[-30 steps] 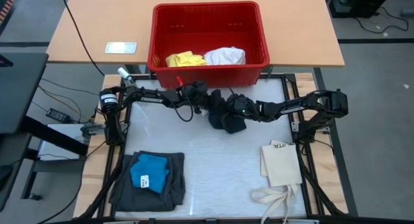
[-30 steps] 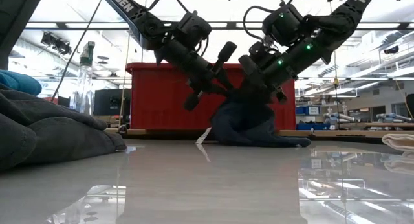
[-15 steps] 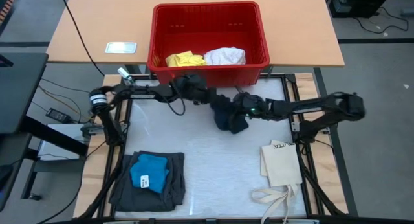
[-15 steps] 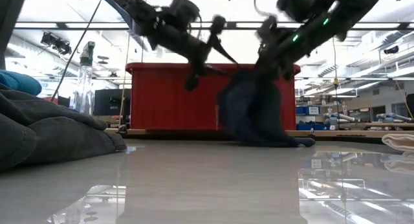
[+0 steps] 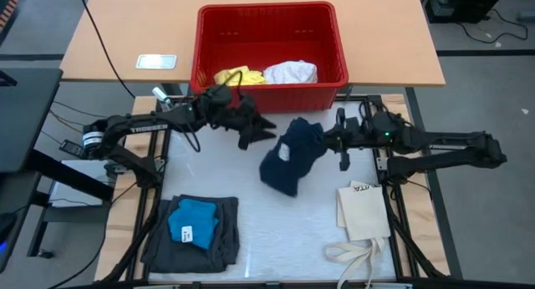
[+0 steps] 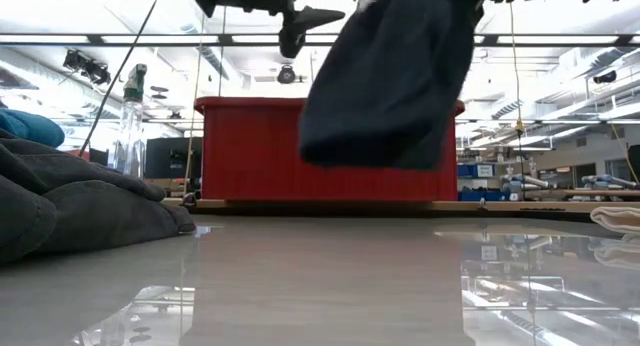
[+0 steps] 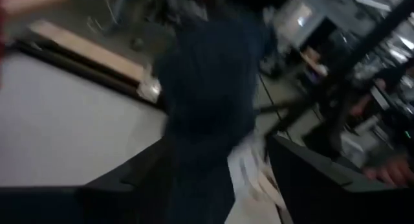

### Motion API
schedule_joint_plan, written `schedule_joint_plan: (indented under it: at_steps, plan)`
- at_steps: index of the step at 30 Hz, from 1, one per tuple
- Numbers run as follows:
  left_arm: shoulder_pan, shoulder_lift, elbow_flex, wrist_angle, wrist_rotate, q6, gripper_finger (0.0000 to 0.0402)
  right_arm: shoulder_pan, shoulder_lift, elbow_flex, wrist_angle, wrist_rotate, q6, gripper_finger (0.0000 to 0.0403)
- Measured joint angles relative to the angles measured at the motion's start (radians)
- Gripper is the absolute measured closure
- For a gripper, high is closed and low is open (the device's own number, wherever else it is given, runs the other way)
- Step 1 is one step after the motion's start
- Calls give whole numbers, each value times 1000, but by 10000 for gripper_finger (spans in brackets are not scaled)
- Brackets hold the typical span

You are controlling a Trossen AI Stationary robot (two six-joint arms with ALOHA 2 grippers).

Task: Fold laundry
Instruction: Fold the black shorts

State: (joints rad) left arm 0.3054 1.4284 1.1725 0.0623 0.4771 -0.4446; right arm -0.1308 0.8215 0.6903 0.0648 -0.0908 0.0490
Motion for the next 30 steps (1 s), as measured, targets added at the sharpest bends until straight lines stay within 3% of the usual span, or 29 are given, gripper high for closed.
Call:
schedule_joint_plan:
  at_steps: [9, 23, 30]
  plan:
    - [-109, 75, 0, 45, -20, -22, 89, 33, 24, 0, -1, -58, -10, 380]
    - [-93, 93, -1, 98, -78, 45, 42, 84, 49, 0, 27, -86, -27, 380]
    - [-109, 176, -1, 365, 2, -46, 41, 82, 54, 0, 24, -87, -80, 380]
